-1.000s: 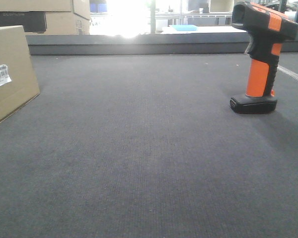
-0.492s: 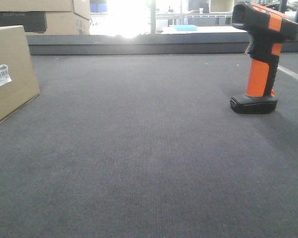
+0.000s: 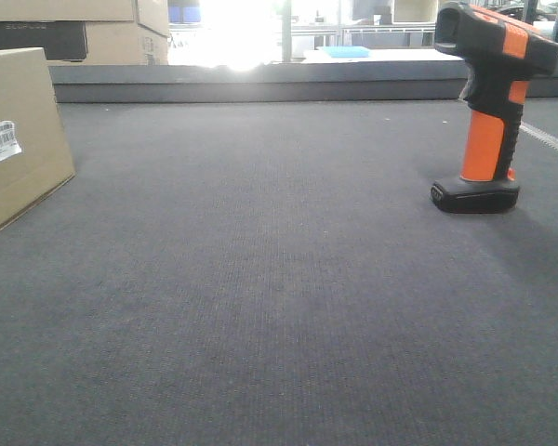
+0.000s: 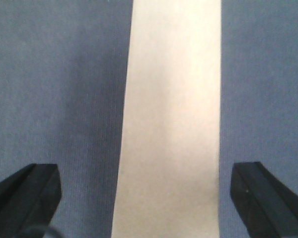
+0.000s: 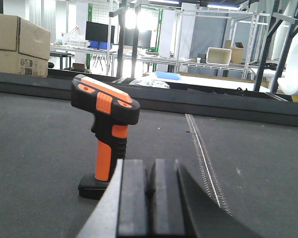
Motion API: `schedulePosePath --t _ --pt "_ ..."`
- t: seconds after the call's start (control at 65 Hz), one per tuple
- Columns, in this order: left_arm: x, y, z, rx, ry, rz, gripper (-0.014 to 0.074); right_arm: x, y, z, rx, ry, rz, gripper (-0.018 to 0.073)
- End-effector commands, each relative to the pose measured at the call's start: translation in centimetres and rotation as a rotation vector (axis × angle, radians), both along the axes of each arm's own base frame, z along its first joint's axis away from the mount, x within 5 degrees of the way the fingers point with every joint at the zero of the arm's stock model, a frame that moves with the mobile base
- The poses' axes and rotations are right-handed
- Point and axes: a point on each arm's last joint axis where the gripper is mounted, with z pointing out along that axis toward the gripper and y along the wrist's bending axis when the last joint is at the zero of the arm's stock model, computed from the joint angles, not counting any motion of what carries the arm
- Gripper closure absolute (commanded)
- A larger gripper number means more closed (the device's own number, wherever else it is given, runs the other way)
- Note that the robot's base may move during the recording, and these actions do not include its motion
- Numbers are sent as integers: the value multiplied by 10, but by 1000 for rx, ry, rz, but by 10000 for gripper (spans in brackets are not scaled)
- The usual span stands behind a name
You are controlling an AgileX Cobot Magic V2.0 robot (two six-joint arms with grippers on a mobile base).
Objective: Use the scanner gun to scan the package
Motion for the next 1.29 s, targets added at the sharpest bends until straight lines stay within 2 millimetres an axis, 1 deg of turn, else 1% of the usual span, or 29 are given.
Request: schedulePosePath --t 0.0,0.154,0.354,0.662,0.785,0.923,1.0,1.046,1.092,1.277 --pt "2 -3 -3 -11 20 -4 -3 -1 0 2 -6 -24 -4 721" --pt "5 -2 -12 -13 75 -2 -3 -1 0 2 -6 -24 -4 721" --pt "12 -7 -30 -15 161 -13 -3 -1 0 2 -6 -24 -4 721" --pt "16 -6 -34 -14 156 -14 4 -1 0 2 -6 -24 -4 721" --pt "16 -6 -35 -14 154 -14 119 -1 0 2 -6 -24 -4 721" --pt "17 -6 -34 -14 149 -14 339 -1 0 2 -6 -24 -4 721" --pt "17 -6 -34 -14 149 -14 420 -1 0 2 -6 -24 -4 721" --pt "17 -6 -34 -14 149 -14 454 -1 0 2 -6 -24 -4 721" --pt "17 -6 -34 -14 149 -14 469 -1 0 2 -6 -24 -4 721" --pt "16 -8 -35 -33 159 -12 466 -1 0 2 -6 -24 -4 721"
